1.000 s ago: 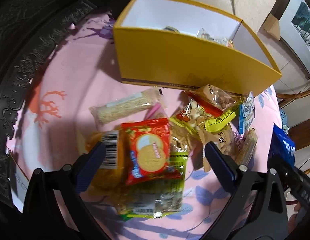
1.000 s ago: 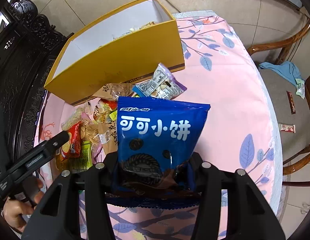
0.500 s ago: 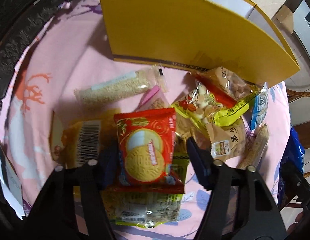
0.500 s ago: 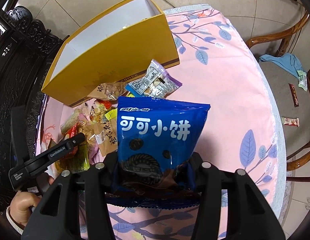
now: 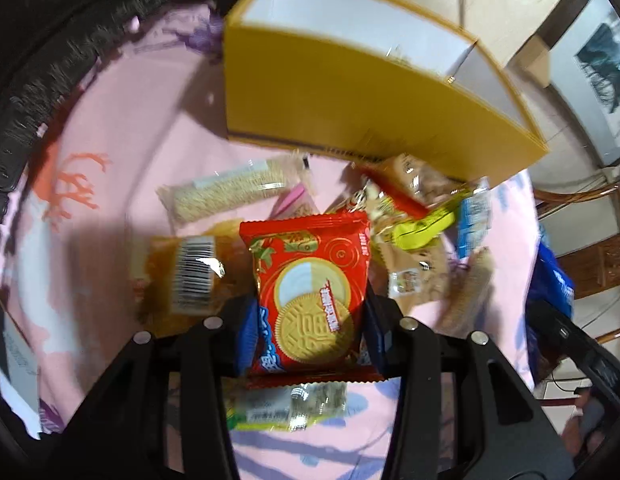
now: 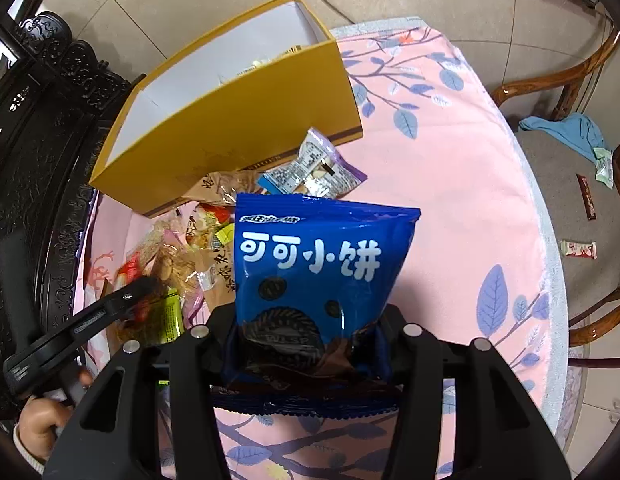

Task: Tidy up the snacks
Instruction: 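Move both packs over the yellow box and open both grippers to drop them, then lower the right gripper toward the long grain bar beside the box, then grasp the grain bar with the right gripper while the left grasps the yellow-green bag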

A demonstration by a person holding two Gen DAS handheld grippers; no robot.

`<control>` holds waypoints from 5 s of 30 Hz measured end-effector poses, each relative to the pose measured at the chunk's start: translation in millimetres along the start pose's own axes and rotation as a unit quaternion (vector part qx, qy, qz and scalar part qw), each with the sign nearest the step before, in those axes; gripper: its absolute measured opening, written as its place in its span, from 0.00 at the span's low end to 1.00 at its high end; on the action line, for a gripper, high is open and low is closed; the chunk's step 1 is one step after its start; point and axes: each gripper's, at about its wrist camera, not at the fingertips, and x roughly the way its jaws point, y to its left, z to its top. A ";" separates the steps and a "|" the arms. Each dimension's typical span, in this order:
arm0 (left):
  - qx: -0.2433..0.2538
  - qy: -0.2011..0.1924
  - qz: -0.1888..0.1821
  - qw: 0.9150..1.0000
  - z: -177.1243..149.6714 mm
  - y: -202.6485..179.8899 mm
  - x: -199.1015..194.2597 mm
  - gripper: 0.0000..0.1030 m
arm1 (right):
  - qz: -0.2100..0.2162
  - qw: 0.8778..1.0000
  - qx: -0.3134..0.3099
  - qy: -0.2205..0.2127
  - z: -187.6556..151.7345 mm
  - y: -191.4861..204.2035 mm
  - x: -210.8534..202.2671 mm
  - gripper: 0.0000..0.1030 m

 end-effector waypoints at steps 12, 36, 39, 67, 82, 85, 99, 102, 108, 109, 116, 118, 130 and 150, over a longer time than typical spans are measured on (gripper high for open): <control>0.049 -0.136 -0.016 0.989 36.2 -17.0 -107.7 0.43 | 0.051 0.995 -0.044 -0.074 32.4 46.5 -58.3 0.50; 0.063 -0.221 0.061 0.971 195.5 -65.0 -89.1 0.98 | 0.024 0.980 -0.114 -0.162 197.2 101.9 -46.3 0.68; 0.044 -0.234 0.040 0.970 183.4 -52.3 -104.0 0.98 | 0.026 0.976 -0.117 -0.182 184.7 96.0 -58.6 0.69; -0.061 -0.078 0.046 0.994 -25.5 33.9 -89.8 0.98 | -0.021 0.997 0.055 0.050 -21.0 -21.4 11.7 0.68; -0.059 -0.075 0.047 0.994 -26.6 38.1 -93.4 0.98 | -0.045 0.996 0.056 0.045 -4.9 -9.5 53.9 0.68; -0.065 -0.078 0.051 0.994 -26.7 43.8 -95.3 0.98 | -0.052 0.996 0.051 0.050 -3.1 -6.9 62.5 0.63; -0.078 -0.069 0.057 0.993 -27.2 53.3 -90.4 0.98 | -0.074 0.995 0.046 0.057 10.8 -1.6 83.0 0.60; -0.081 -0.067 0.059 0.993 -27.2 55.6 -89.6 0.98 | -0.075 0.994 0.047 0.060 15.6 1.2 87.6 0.60; -0.088 -0.065 0.062 0.992 -27.1 58.2 -88.7 0.98 | -0.082 0.994 0.036 0.065 18.7 7.8 96.1 0.57; -0.088 -0.064 0.062 0.992 -27.0 58.1 -88.6 0.98 | -0.082 0.994 0.034 0.067 16.7 9.4 97.5 0.56; -0.090 -0.064 0.064 0.992 -27.6 58.9 -87.3 0.98 | -0.104 0.992 0.004 0.071 9.1 17.6 110.3 0.45; -0.091 -0.062 0.065 0.992 -27.4 60.5 -86.3 0.98 | -0.105 0.992 -0.009 0.068 8.8 20.0 111.0 0.33; -0.012 -0.015 0.051 0.999 -33.6 29.5 -52.8 0.98 | -0.063 0.997 0.018 0.051 -17.3 -4.9 60.2 0.28; -0.020 0.098 0.064 0.993 -41.9 -17.5 52.0 0.96 | -0.040 0.997 0.027 0.062 -27.9 -38.9 29.5 0.28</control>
